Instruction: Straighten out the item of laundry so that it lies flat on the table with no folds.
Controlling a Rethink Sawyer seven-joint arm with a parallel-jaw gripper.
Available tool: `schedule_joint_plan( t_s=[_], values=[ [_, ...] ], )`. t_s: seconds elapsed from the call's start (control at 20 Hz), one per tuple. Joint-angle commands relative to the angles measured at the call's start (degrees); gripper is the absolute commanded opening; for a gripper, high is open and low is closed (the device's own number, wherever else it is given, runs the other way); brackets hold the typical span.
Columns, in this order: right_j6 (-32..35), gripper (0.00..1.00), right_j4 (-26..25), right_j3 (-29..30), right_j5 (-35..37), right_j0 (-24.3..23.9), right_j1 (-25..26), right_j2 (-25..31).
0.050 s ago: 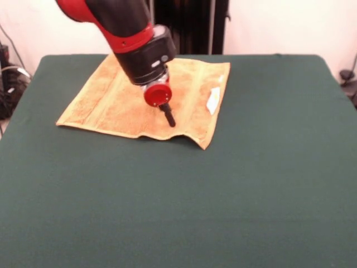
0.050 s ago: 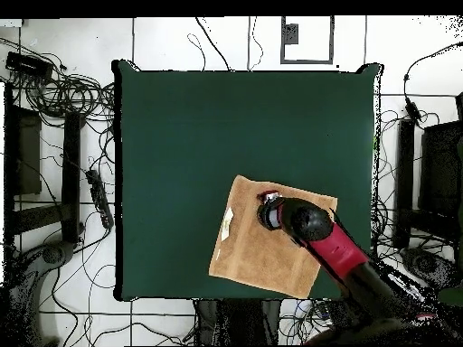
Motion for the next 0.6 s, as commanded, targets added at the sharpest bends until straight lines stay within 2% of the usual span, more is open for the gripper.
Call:
schedule_joint_plan(
  t_s=[0.05,0.6],
  values=[
    [8.4,1.00,5.3,-0.5,-6.0,-2.0,6.6,16.5],
    [8.1,1.00,3.9,1.3,-6.1,-7.2,9.1,23.7]
  ],
)
